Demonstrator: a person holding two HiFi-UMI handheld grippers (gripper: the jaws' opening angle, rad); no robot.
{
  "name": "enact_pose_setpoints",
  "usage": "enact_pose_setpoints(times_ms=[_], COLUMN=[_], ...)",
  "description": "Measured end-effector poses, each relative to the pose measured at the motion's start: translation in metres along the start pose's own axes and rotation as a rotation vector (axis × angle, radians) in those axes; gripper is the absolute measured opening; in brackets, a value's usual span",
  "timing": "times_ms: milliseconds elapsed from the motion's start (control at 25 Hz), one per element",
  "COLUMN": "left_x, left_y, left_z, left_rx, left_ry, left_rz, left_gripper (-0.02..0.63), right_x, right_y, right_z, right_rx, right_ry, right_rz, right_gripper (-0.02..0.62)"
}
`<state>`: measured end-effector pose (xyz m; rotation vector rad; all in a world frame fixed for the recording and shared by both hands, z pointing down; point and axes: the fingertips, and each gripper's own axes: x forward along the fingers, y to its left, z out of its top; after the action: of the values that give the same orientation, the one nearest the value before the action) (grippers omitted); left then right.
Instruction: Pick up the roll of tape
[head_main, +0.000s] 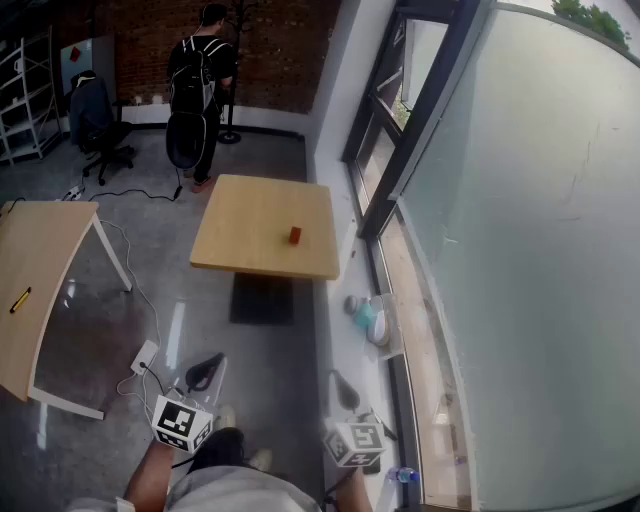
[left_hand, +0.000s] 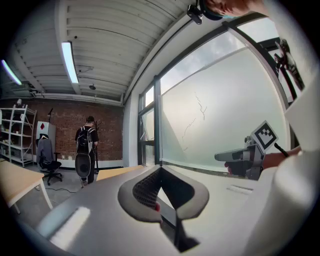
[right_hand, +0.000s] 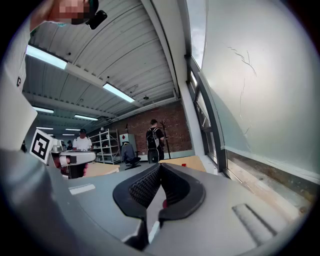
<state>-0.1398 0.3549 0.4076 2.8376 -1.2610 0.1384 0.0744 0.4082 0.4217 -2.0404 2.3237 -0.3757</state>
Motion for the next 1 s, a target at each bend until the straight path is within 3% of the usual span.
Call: enact_pose_setpoints(times_ms=[680, 1000], left_x=[-0.004, 0.038], left_y=[0.002, 0.022], left_z=[-0.002, -0.011], left_rx=[0.019, 0.001], left_ry=[0.015, 0.04], left_rz=[0.025, 0.022], left_gripper=[0.0, 0.0], right_x=[-0.002, 0.037], right_y=[-0.002, -0.018], right_z=[-0.009, -0.009], right_rx=[0.056, 0.056], right_ry=[-0.013, 0.006], right_rz=[0.052, 0.058], right_gripper=[0.014, 0.014])
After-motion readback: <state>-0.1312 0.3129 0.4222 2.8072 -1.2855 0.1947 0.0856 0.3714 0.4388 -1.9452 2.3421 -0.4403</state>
